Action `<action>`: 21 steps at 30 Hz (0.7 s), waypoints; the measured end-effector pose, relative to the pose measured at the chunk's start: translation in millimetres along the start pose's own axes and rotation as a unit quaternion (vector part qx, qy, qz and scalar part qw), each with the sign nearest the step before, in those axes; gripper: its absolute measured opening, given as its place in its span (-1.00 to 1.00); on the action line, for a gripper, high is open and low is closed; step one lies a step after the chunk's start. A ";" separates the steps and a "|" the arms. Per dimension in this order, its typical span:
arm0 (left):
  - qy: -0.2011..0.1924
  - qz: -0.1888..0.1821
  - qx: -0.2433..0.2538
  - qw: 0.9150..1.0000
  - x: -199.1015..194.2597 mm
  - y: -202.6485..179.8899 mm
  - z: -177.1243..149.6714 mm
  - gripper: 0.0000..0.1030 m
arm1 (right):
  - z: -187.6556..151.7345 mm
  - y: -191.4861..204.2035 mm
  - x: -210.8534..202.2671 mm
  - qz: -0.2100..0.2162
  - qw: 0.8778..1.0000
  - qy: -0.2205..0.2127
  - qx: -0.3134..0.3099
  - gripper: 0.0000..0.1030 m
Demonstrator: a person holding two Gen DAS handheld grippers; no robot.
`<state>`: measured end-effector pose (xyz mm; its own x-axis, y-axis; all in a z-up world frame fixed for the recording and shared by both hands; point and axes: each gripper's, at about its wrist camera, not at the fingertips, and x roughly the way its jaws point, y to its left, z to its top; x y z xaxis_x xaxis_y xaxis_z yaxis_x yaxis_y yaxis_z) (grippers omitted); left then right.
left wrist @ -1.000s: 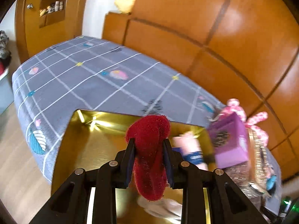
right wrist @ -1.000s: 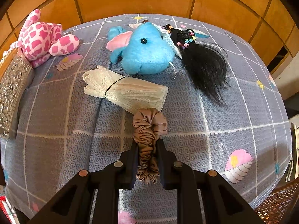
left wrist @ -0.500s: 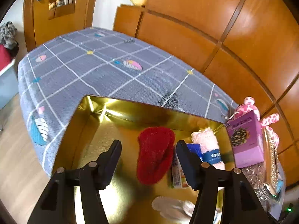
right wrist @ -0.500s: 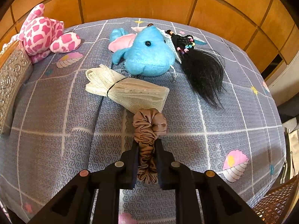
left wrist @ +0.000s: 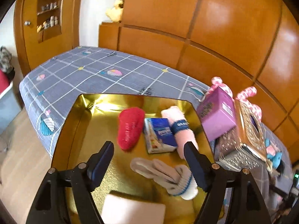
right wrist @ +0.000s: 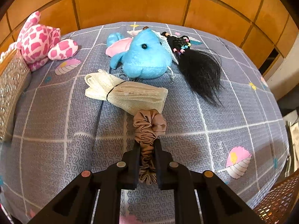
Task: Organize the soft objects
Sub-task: 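Carry the brown scrunchie to the gold tray with the right tool and release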
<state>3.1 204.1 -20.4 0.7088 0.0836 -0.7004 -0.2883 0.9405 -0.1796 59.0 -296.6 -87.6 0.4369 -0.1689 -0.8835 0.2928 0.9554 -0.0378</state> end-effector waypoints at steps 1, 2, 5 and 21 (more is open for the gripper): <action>-0.002 0.002 0.007 1.000 -2.0 -4.1 -1.1 0.54 | 0.5 -1.7 -0.4 0.003 1.000 -0.001 0.004 -0.77; -0.006 0.004 0.016 1.000 -4.5 -9.2 -2.6 0.57 | 0.0 -2.5 -1.0 0.005 1.000 -0.002 0.007 -0.77; -0.015 0.007 0.036 0.999 -8.8 -20.5 -6.6 0.67 | -2.1 -2.8 -3.0 0.013 1.000 -0.008 0.011 -0.77; 0.004 0.003 0.047 0.999 0.2 -25.5 -15.1 0.72 | -21.9 64.2 -55.1 0.170 0.981 -0.063 -0.072 -0.78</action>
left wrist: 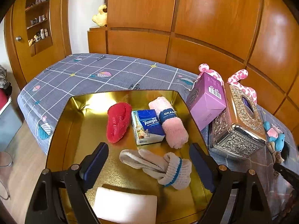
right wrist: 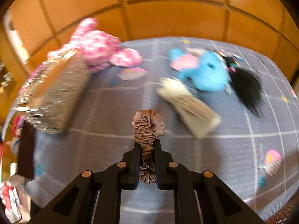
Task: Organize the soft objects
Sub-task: 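Carry the brown scrunchie to the gold tray with the right tool and release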
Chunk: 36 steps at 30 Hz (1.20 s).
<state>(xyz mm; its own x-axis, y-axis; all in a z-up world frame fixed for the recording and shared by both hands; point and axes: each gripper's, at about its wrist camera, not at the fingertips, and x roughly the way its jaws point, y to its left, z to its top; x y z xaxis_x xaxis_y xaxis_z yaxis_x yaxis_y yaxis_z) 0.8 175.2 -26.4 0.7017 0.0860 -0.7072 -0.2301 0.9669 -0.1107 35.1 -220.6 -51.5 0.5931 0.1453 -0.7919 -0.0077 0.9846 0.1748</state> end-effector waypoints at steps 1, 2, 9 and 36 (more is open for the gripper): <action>0.001 -0.001 -0.003 1.000 0.5 2.3 1.3 0.72 | 0.6 10.5 -3.6 0.014 1.000 -0.005 -0.013 -0.78; -0.001 -0.001 -0.008 1.000 0.4 5.9 3.1 0.73 | 2.0 21.9 -7.8 0.030 0.999 -0.010 -0.028 -0.78; -0.023 0.025 -0.062 0.997 -4.8 45.7 20.6 0.77 | 5.3 114.6 -27.0 0.141 0.981 -0.021 -0.135 -0.78; -0.019 0.036 -0.083 0.996 0.5 63.9 23.1 0.88 | -38.6 277.6 23.3 0.243 0.923 0.082 -0.288 -0.21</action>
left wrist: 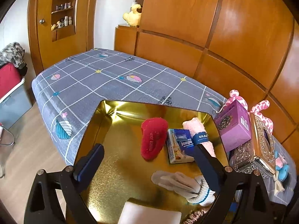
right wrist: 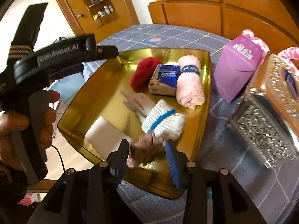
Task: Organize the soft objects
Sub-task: 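Carry the brown scrunchie to the gold tray with the right tool and release, then move both tools back toward the blue plush and hair wig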
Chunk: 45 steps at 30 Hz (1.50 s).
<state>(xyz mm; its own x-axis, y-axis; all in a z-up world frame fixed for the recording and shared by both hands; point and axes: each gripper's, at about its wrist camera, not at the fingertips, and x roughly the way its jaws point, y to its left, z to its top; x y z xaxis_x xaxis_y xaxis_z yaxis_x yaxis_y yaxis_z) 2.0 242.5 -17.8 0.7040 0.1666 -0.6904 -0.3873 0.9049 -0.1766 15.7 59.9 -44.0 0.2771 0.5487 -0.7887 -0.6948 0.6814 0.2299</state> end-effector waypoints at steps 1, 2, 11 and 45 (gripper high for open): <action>-0.001 0.001 0.003 1.000 -0.7 -1.6 -0.4 0.88 | -0.4 -2.2 -3.1 -0.003 1.000 -0.005 0.003 -0.21; -0.002 0.002 0.006 1.000 -1.1 -3.2 -0.7 0.88 | -1.7 -3.6 -8.2 -0.007 1.000 -0.013 0.008 -0.21; -0.006 -0.015 0.033 0.999 -8.2 -21.4 -7.4 0.88 | -9.7 -13.1 -43.5 -0.073 0.995 -0.060 0.027 -0.21; -0.006 -0.214 0.186 0.959 -57.6 -136.7 -35.4 0.84 | -111.9 -255.7 -210.9 -0.340 0.874 -0.131 0.320 -0.21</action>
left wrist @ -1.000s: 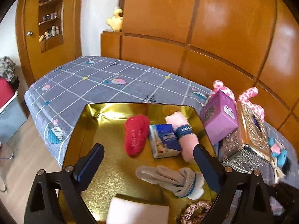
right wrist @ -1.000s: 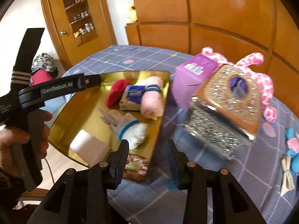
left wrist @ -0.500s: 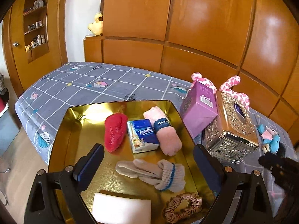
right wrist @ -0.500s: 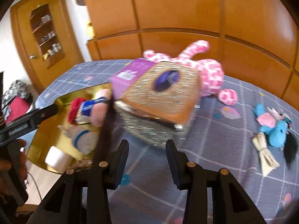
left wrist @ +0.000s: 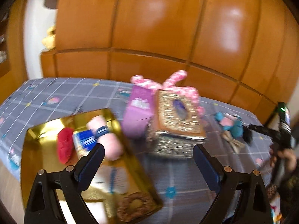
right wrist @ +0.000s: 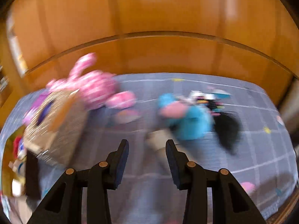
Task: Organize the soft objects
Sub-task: 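Move both tools back toward the blue plush and hair wig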
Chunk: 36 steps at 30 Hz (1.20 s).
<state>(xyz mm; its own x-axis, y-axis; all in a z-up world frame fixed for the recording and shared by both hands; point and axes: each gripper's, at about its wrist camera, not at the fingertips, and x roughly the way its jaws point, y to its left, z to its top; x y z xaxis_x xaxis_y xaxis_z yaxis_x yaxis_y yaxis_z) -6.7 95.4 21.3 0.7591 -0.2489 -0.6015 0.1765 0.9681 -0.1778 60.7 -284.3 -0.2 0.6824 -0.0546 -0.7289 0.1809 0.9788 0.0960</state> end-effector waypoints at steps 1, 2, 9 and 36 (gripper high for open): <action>0.001 -0.009 0.008 1.000 0.3 -7.6 2.6 0.83 | 4.5 -16.5 2.4 -0.014 1.000 -0.002 0.018 -0.21; 0.003 -0.016 0.019 1.000 2.0 -17.8 5.5 0.81 | 9.0 -37.2 5.6 -0.035 0.999 -0.004 0.039 -0.21; 0.035 -0.071 0.096 0.992 30.0 -92.5 19.2 0.66 | 10.6 -124.3 22.8 -0.086 0.982 -0.005 0.167 -0.21; 0.297 -0.210 -0.043 0.930 264.9 -276.0 -14.7 0.28 | -3.4 -162.1 28.3 0.017 0.955 0.014 0.296 -0.08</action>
<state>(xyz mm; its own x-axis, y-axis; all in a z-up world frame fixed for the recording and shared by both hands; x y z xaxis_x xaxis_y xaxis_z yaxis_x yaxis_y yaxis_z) 136.4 -238.2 -100.5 0.1493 -0.6010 -0.7852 0.3081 0.7828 -0.5406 48.2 -443.8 -38.7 0.6772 -0.0124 -0.7357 0.5337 0.6965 0.4796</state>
